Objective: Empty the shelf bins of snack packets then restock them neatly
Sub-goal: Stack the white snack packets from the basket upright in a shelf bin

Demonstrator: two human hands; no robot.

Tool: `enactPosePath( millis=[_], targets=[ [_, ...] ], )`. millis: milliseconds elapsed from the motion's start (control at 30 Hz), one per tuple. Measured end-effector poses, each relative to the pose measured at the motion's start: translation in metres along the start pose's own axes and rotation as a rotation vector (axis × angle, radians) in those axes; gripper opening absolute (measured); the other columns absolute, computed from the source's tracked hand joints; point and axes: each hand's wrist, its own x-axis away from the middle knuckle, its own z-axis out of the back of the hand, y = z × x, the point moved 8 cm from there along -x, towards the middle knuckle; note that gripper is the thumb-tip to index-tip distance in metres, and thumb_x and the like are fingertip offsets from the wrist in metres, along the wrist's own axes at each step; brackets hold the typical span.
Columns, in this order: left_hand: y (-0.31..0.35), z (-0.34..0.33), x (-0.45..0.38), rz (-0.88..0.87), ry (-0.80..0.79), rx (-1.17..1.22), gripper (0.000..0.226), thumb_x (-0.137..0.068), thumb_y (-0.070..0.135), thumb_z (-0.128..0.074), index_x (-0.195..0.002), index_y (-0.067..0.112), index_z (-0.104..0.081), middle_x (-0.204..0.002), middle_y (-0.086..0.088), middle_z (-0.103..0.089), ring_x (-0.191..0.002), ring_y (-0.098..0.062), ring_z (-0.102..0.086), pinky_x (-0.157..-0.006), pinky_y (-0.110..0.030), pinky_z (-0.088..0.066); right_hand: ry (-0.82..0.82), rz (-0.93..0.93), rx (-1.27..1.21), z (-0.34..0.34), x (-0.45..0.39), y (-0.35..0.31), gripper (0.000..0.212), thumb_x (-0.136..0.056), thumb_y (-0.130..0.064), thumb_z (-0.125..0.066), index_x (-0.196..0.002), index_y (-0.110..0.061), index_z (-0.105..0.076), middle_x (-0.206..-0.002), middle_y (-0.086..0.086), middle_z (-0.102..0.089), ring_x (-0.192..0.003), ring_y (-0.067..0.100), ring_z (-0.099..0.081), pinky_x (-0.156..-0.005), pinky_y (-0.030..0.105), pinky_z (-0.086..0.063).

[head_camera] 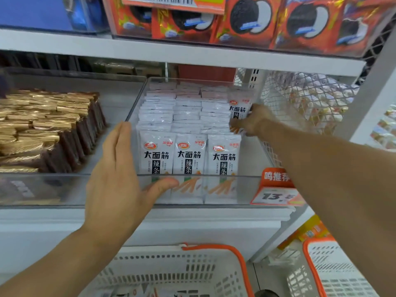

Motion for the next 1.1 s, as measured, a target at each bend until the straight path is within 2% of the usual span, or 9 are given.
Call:
enactPosePath(
  millis=[133, 233, 300, 433, 567, 667, 900, 1000, 1100],
  targets=[
    [-0.001, 0.0, 0.0, 0.008, 0.006, -0.005, 0.12, -0.061, 0.072, -0.062, -0.154, 0.007, -0.025, -0.158, -0.008, -0.029, -0.14, -0.029, -0.036, -0.098, -0.055, -0.047, 0.046, 0.032, -0.091, -0.001, -0.004, 0.004, 0.058, -0.067, -0.022, -0.094, -0.105, -0.011, -0.052, -0.102, 0.0, -0.07, -0.096, 0.022, -0.069, -0.09, 0.042, -0.058],
    [0.0, 0.0, 0.001, 0.0, 0.004, -0.03, 0.12, -0.062, 0.07, -0.063, -0.154, 0.005, -0.026, -0.158, -0.01, -0.029, -0.14, -0.032, -0.039, -0.097, -0.056, -0.047, 0.011, 0.016, 0.01, 0.001, -0.006, 0.003, 0.073, -0.062, -0.027, -0.096, -0.121, -0.011, -0.057, -0.107, 0.002, -0.071, -0.097, 0.022, -0.069, -0.08, 0.038, -0.06],
    [-0.001, 0.0, 0.001, 0.027, -0.005, -0.024, 0.12, -0.061, 0.07, -0.064, -0.156, 0.007, -0.025, -0.159, -0.007, -0.027, -0.14, -0.033, -0.04, -0.097, -0.058, -0.046, 0.01, 0.009, 0.022, 0.001, -0.008, 0.002, 0.064, -0.066, -0.02, -0.095, -0.118, -0.011, -0.057, -0.105, 0.003, -0.07, -0.096, 0.022, -0.069, -0.074, 0.034, -0.06],
    [-0.001, -0.002, 0.001, 0.015, 0.007, -0.014, 0.12, -0.061, 0.069, -0.065, -0.155, 0.006, -0.025, -0.159, -0.008, -0.028, -0.139, -0.035, -0.041, -0.098, -0.058, -0.046, -0.023, 0.065, 0.085, -0.01, -0.017, 0.001, 0.051, -0.075, -0.002, -0.082, -0.116, -0.01, -0.053, -0.113, 0.01, -0.067, -0.1, 0.027, -0.067, -0.087, 0.043, -0.06],
    [-0.004, -0.003, 0.002, 0.02, 0.011, -0.003, 0.12, -0.061, 0.069, -0.065, -0.155, 0.008, -0.024, -0.158, -0.004, -0.027, -0.139, -0.033, -0.041, -0.099, -0.058, -0.046, 0.055, 0.092, 0.124, 0.001, -0.008, -0.009, 0.067, -0.071, -0.012, -0.088, -0.126, -0.008, -0.05, -0.116, 0.007, -0.066, -0.102, 0.026, -0.066, -0.087, 0.041, -0.059],
    [-0.005, -0.002, 0.001, 0.031, -0.001, 0.011, 0.121, -0.06, 0.07, -0.066, -0.156, 0.01, -0.023, -0.159, 0.001, -0.026, -0.139, -0.031, -0.042, -0.101, -0.056, -0.046, 0.055, 0.141, 0.203, 0.004, -0.007, -0.016, 0.055, -0.071, -0.014, -0.089, -0.117, -0.008, -0.06, -0.109, 0.004, -0.069, -0.095, 0.02, -0.065, -0.069, 0.027, -0.054],
    [-0.006, -0.001, 0.0, 0.044, -0.032, 0.045, 0.123, -0.057, 0.072, -0.066, -0.156, 0.012, -0.024, -0.158, 0.003, -0.027, -0.138, -0.03, -0.044, -0.102, -0.056, -0.047, 0.001, 0.125, 0.335, 0.008, -0.003, -0.025, 0.045, -0.076, -0.024, -0.087, -0.112, -0.008, -0.063, -0.105, 0.008, -0.071, -0.091, 0.025, -0.069, -0.077, 0.036, -0.06],
    [-0.006, -0.001, 0.0, 0.037, -0.035, 0.052, 0.122, -0.058, 0.073, -0.064, -0.156, 0.011, -0.023, -0.159, 0.003, -0.026, -0.139, -0.031, -0.042, -0.103, -0.056, -0.047, -0.026, 0.107, 0.503, 0.016, 0.014, -0.031, 0.046, -0.085, -0.027, -0.08, -0.117, -0.005, -0.056, -0.108, 0.008, -0.065, -0.089, 0.022, -0.063, -0.069, 0.03, -0.052],
    [-0.002, 0.001, 0.001, 0.017, -0.051, 0.043, 0.122, -0.061, 0.074, -0.061, -0.156, 0.01, -0.021, -0.161, -0.001, -0.024, -0.145, -0.027, -0.032, -0.108, -0.052, -0.041, -0.001, 0.147, 0.705, 0.034, 0.051, -0.048, 0.051, -0.092, -0.03, -0.072, -0.13, -0.003, -0.051, -0.124, 0.012, -0.06, -0.1, 0.024, -0.057, -0.077, 0.029, -0.046]
  ],
)
